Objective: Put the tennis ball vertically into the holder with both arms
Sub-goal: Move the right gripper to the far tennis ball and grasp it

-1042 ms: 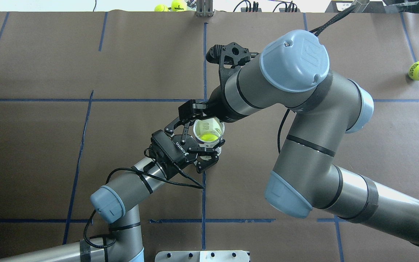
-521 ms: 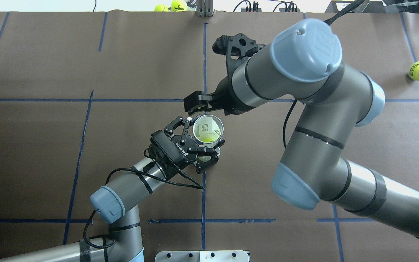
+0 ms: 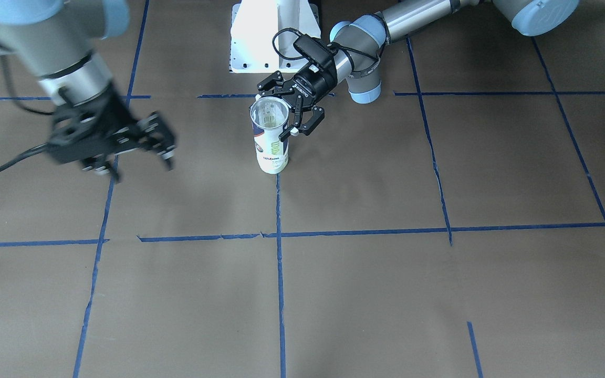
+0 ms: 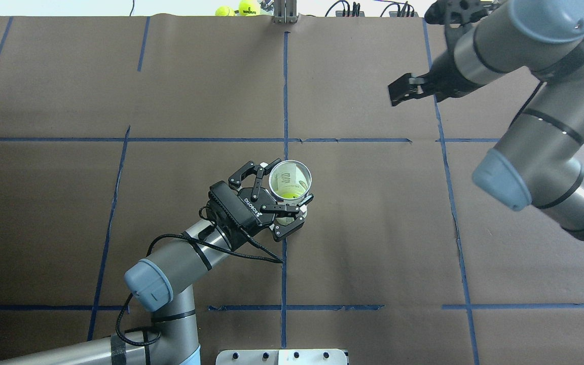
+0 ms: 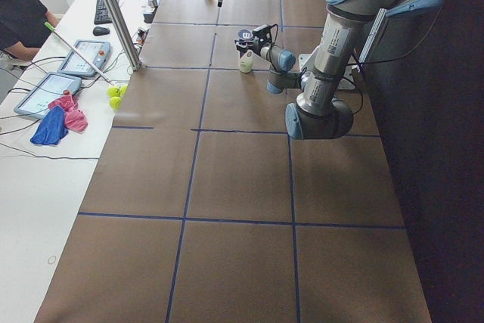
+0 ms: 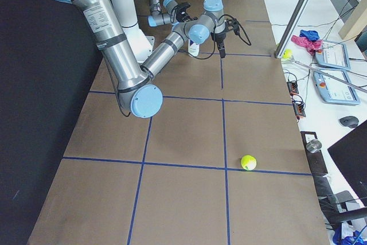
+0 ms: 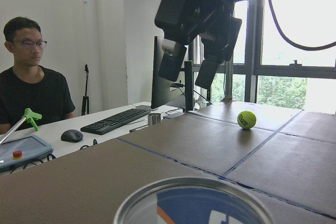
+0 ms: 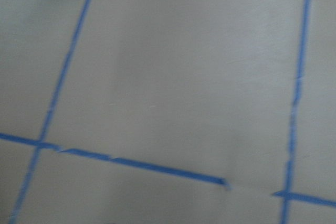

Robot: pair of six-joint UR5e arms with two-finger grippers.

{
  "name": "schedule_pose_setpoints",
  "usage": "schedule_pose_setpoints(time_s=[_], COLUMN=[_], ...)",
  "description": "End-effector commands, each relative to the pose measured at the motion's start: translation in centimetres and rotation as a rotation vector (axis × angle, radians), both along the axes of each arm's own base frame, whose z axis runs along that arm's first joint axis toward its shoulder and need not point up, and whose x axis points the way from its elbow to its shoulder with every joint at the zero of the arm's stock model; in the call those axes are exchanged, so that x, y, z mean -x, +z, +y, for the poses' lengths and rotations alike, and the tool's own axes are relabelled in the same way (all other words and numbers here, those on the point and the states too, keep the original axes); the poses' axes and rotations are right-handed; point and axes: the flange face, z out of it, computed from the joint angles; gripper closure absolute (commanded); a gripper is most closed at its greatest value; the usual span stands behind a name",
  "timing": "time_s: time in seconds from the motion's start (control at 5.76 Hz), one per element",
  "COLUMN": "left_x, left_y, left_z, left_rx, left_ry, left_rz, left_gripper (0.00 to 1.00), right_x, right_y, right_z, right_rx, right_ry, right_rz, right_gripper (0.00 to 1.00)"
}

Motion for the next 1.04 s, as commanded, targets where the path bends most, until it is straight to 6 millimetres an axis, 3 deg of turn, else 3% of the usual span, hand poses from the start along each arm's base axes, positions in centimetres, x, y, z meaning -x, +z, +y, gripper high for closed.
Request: schedule_pose_setpoints(time_s=[0.0, 0.17, 0.35, 0.52, 0.69, 0.87], left_x=[0.2, 0.5, 0.5, 0.5, 0.5, 0.5], left_y=[-0.7, -0.7, -0.7, -0.8, -0.9, -0.9], left_z=[0.0, 0.1, 0.1, 0.1, 0.1, 0.1], left_rx=[-0.005, -0.006, -0.006, -0.007, -0.007, -0.007], left_ry=[-0.001, -0.001, -0.001, -0.002, -0.002, -0.002], left_rz=[0.015, 0.018, 0.018, 0.019, 0.02, 0.02], left_gripper=[0.03, 0.03, 0.03, 0.03, 0.03, 0.03], right_x=[-9.3, -12.4, -14.6, -17.2, -17.5, -17.2], right_y=[14.8, 24.9, 31.3, 34.1, 36.5, 37.5], right_z=[-8.7, -12.2, -13.5, -13.6, -12.9, -12.6], right_rx=[0.053, 0.05, 0.068, 0.104, 0.143, 0.149], right_ry=[-0.004, 0.024, 0.025, 0.035, 0.03, 0.026], right_rz=[0.205, 0.221, 0.246, 0.271, 0.286, 0.31], right_gripper=[0.01, 0.01, 0.02, 0.02, 0.03, 0.03])
